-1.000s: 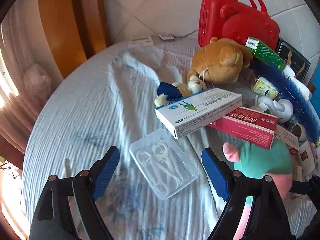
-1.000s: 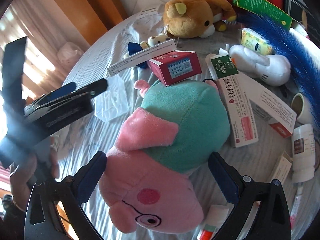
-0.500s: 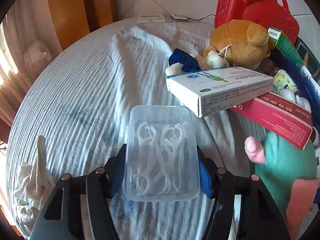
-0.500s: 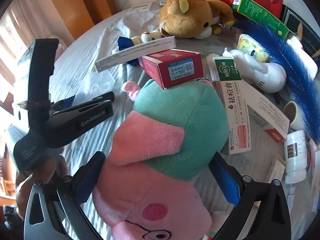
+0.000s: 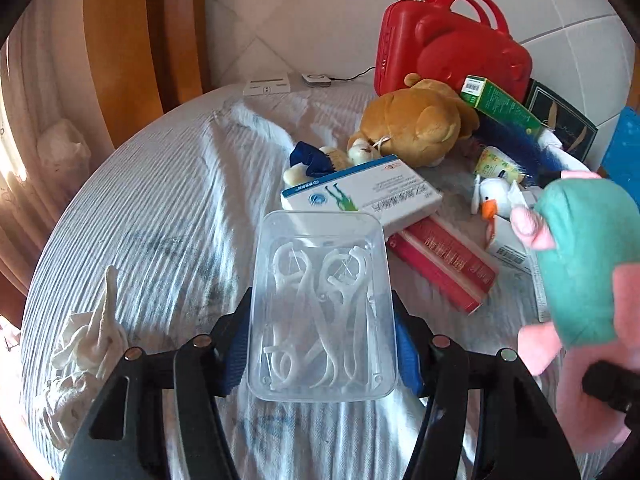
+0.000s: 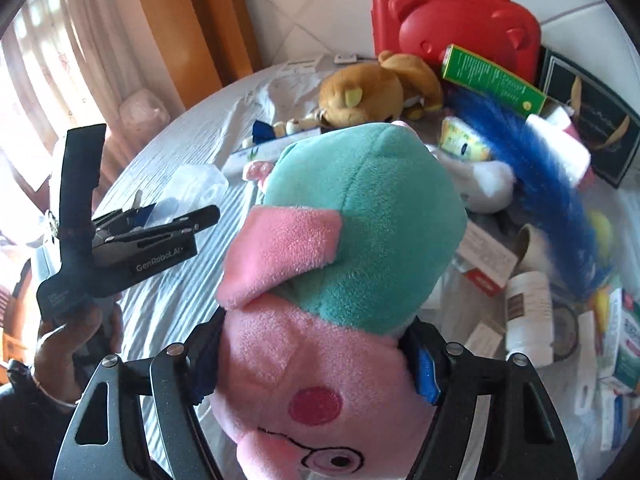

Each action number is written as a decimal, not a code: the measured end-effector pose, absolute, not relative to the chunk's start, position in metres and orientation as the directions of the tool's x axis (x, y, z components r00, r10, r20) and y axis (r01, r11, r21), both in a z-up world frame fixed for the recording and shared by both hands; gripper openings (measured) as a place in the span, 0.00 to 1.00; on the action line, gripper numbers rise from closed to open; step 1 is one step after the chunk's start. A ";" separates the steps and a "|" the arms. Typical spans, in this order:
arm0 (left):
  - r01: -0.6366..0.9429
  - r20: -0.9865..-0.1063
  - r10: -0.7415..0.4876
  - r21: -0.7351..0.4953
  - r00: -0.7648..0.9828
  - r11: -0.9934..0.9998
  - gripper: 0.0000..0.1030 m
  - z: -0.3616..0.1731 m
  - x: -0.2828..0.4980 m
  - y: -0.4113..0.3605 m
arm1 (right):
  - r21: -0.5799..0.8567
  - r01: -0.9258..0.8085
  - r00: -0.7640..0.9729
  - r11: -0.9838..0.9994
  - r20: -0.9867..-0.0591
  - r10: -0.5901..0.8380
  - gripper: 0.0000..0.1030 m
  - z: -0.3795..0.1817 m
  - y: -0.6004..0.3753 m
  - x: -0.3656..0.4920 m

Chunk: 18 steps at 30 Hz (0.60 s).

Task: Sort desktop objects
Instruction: 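Carry the floss box and pig plush to the crate and release both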

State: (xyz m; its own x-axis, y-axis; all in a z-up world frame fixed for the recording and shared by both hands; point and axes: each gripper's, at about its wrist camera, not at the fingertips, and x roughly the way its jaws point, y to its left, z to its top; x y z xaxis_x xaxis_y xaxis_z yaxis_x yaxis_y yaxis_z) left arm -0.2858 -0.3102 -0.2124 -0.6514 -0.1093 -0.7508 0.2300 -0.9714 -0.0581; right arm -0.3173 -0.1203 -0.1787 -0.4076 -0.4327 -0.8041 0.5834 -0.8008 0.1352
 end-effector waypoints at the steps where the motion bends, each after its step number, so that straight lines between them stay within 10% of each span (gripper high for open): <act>1: 0.216 -0.744 -0.105 -0.054 -0.660 -0.975 0.58 -0.207 -0.284 -0.309 | 0.123 0.582 -0.431 -0.804 -0.792 -0.433 0.73 -0.171 -0.119 -0.313; 18: -0.182 -0.553 0.140 0.020 -0.821 -0.983 0.58 -0.061 -0.296 -0.151 | -0.015 0.346 -0.778 -0.938 -0.564 -0.278 0.73 -0.043 0.012 -0.279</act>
State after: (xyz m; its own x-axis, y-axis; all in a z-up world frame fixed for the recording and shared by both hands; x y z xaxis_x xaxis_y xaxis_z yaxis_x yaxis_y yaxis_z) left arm -0.2964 -0.1508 -0.0605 -0.8213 0.1405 -0.5529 -0.1817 -0.9832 0.0200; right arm -0.2790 0.0120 -0.0433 -0.7776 -0.2776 -0.5642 0.3461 -0.9381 -0.0154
